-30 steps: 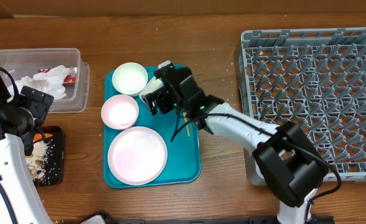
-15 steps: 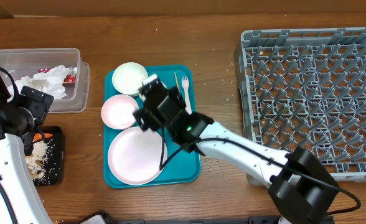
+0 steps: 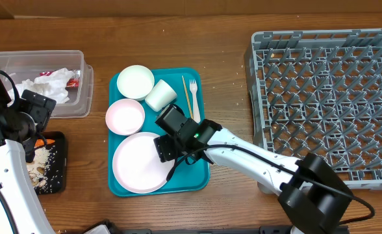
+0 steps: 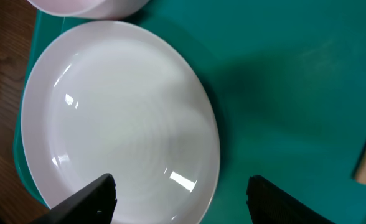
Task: Sort waste into correct bins and load items into the dishwasher
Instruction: 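Lower the right gripper and grip the rim of the white plate, then lift the plate and stand it upright in the grey dish rack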
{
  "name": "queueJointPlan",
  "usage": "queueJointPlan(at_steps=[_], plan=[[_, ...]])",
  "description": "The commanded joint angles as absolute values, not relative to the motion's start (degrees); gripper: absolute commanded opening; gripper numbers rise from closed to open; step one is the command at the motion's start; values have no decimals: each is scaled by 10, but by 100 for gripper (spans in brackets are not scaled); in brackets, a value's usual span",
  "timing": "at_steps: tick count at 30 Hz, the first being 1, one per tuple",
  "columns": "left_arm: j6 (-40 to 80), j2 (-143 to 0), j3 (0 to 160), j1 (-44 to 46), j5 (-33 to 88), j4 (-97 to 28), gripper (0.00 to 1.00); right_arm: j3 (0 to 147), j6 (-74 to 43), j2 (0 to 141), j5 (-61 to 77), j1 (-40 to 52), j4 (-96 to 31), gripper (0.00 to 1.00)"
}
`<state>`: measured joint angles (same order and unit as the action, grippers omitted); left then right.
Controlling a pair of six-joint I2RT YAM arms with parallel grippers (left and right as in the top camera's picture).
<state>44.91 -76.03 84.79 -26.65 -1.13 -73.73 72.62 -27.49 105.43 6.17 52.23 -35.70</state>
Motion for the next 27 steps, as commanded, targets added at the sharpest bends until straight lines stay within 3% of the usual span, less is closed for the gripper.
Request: queueJointPlan(at_steps=[1,6,12,18,27], plan=[[454,-761,853,-266,-15,-736,100,723,-296,1076,106,522,-356,70],[454,-761,853,-266,-15,-736,100,723,-335,1110,119,522,-365,70],[454,-761,853,-266,-15,-736,100,723,-342,1136,123,522,-357,59],[454,-761,853,-266,-15,-736,100,724,-345,1136,121,522,-357,27],[454,-761,853,-266,-15,-736,100,766,-343,1112,113,498,-440,4]])
